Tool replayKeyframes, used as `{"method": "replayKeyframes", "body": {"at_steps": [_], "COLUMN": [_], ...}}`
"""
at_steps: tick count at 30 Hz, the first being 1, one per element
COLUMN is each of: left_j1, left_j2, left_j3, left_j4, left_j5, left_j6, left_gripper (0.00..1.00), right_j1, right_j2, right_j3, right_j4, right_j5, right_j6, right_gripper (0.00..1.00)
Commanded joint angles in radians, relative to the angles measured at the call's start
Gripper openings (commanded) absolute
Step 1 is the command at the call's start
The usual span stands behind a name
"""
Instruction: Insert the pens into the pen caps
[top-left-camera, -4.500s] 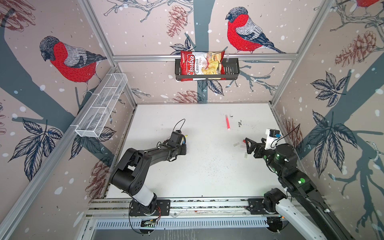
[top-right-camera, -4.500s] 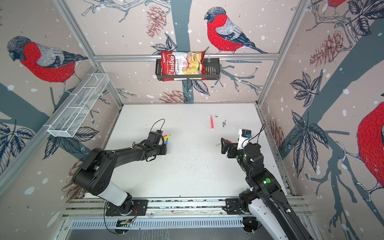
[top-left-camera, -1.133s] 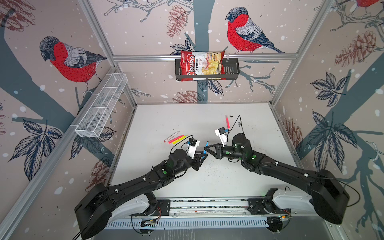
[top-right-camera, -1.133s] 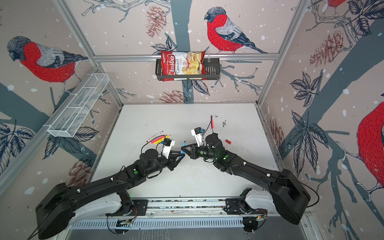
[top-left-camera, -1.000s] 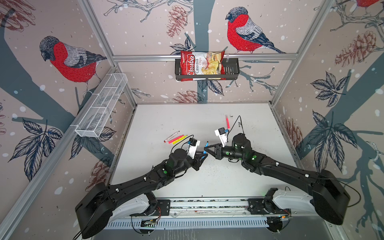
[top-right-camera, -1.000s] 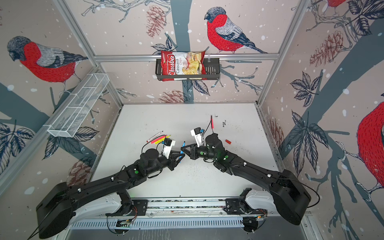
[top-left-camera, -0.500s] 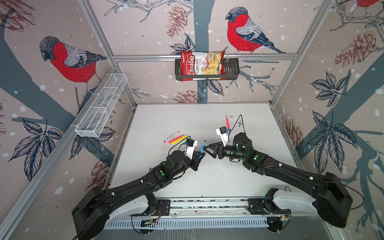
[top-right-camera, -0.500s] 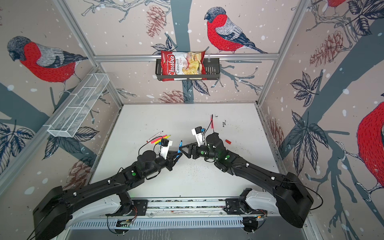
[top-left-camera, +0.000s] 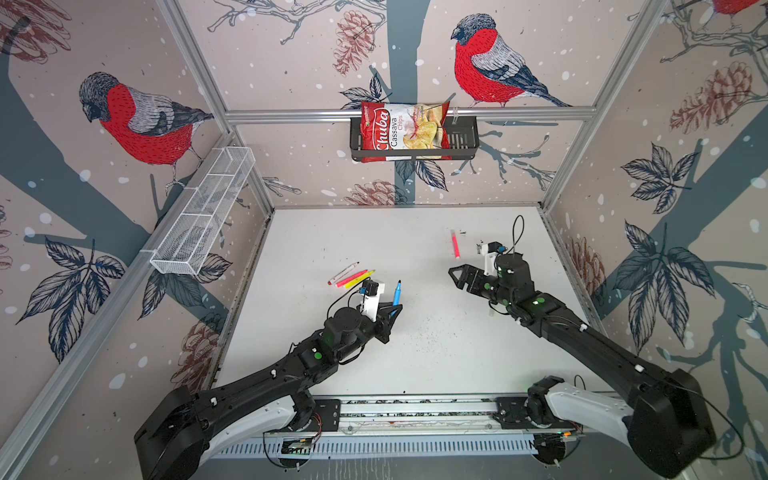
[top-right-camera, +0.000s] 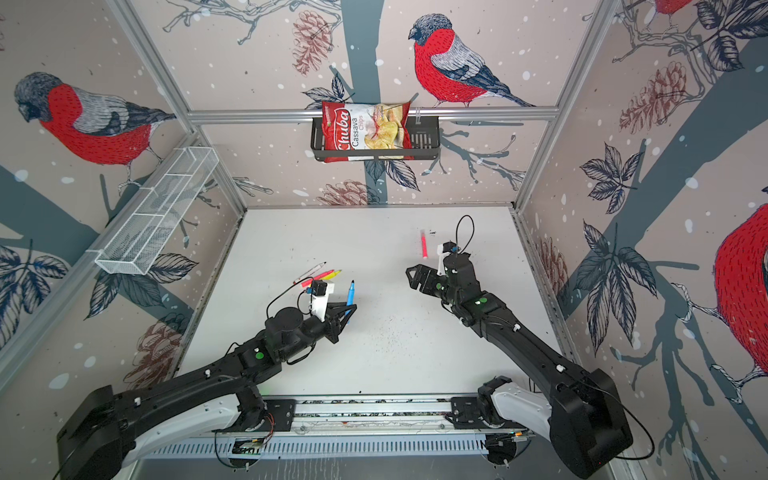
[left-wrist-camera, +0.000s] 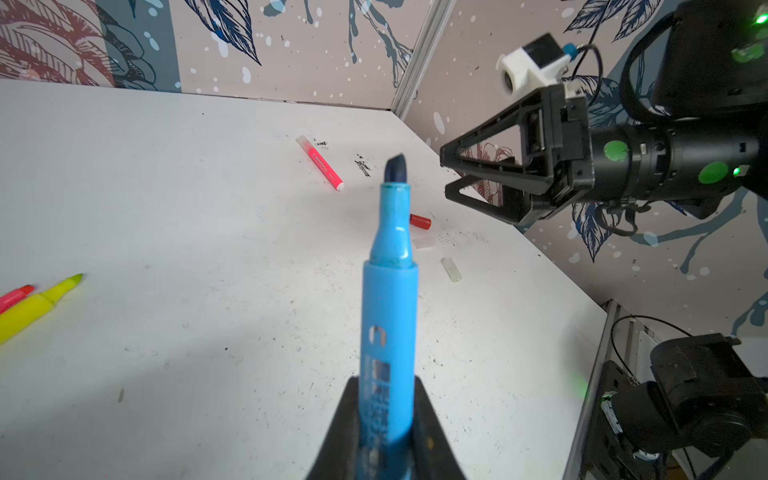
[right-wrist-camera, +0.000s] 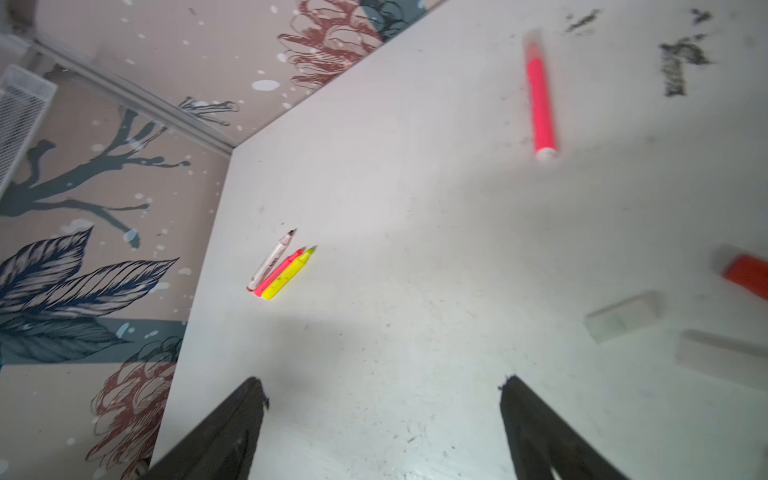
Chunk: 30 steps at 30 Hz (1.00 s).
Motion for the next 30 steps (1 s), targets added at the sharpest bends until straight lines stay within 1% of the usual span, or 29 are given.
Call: {"method": "replayKeyframes", "body": {"at_steps": [1, 4, 12, 15, 21, 30], "left_j1": [0.001, 0.002, 0.001, 0.000, 0.002, 0.002], "left_j2": [-0.004, -0.001, -0.014, -0.040, -0.092, -0.123], "left_j3": [-0.006, -0.010, -0.021, -0.037, -0.081, -0.085], "left_j4": [0.030, 0.034, 0.023, 0.016, 0.036, 0.010], "left_j5": [-0.008, -0.008, -0.009, -0.019, -0.039, -0.052], "left_j6": [0.001, 0.000, 0.002, -0.002, -0.014, -0.010], "left_gripper": [0.02, 0.02, 0.02, 0.02, 0.02, 0.02], "right_j1": [-0.060, -0.106, -0.154, -0.176, -0.181, -0.171], "right_j2": [0.010, 0.042, 0.129, 0.174, 0.256, 0.350], "right_j3": [-0.008, -0.010, -0.005, -0.010, 0.013, 0.039], "right_j4": [-0.103, -0.135, -0.138, -0.122, -0.107, -0.062], "right_j5": [0.036, 0.036, 0.035, 0.015, -0.001, -0.043], "right_j6": [0.032, 0.032, 0.020, 0.021, 0.002, 0.004], "right_gripper": [0.91, 0.91, 0.91, 0.91, 0.90, 0.88]}}
